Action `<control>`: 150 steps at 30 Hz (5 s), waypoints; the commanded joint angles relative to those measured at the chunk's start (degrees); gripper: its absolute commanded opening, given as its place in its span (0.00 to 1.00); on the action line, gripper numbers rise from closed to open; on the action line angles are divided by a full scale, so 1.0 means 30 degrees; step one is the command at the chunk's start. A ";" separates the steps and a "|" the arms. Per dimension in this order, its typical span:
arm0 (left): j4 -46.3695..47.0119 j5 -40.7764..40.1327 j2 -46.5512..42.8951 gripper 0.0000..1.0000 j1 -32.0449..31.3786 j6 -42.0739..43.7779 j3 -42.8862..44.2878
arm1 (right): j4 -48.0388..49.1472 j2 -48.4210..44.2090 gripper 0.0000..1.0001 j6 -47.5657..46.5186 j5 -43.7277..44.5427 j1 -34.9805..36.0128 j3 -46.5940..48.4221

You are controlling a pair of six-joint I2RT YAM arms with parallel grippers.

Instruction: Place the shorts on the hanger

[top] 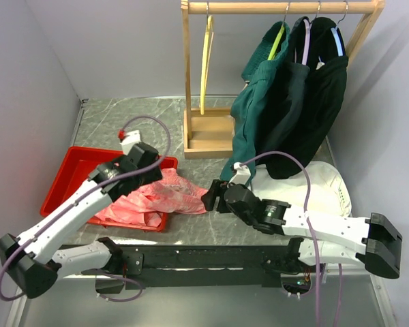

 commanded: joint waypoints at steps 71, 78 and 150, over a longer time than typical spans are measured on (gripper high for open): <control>0.1528 0.3133 0.2838 0.01 0.6156 0.1947 -0.1198 | 0.3903 0.5863 0.90 0.2096 -0.3362 -0.4725 -0.0209; 0.1558 0.3662 0.1695 0.01 0.6156 0.1889 -0.2078 | 0.3054 0.5244 0.90 0.2037 -0.2511 -0.4725 0.0257; 1.1829 1.3594 -0.1729 0.41 0.1708 0.1017 -0.1367 | -0.7785 -0.2374 0.00 -0.8130 0.5075 -0.3085 1.5933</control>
